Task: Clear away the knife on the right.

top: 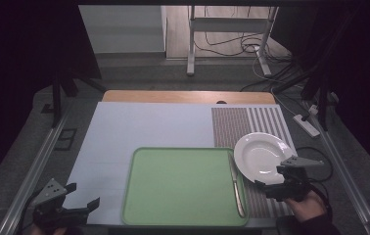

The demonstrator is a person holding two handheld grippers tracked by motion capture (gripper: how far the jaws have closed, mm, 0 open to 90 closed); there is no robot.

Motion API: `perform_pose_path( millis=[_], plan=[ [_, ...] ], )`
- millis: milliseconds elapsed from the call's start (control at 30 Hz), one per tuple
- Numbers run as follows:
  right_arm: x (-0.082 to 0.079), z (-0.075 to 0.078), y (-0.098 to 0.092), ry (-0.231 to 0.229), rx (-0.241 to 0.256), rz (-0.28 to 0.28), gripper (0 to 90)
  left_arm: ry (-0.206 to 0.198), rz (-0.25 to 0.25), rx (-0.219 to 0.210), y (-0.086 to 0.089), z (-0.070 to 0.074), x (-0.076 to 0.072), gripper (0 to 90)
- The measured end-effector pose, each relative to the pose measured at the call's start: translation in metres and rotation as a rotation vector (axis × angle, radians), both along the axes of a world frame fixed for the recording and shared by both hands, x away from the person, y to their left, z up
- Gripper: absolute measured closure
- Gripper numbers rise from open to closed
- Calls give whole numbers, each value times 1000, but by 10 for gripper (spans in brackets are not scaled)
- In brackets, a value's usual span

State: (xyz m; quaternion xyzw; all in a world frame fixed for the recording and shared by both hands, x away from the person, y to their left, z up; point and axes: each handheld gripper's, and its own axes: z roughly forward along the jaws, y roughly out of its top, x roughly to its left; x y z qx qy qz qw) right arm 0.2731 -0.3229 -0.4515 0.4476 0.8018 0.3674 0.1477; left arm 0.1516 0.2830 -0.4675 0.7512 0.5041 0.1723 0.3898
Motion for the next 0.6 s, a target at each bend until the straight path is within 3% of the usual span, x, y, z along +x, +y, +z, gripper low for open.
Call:
perform_pose_path(
  millis=[600],
  plan=[
    [-19,6,-13,-53,-27,-39,0,3,4,-2,0,0,0,42]
  ],
)
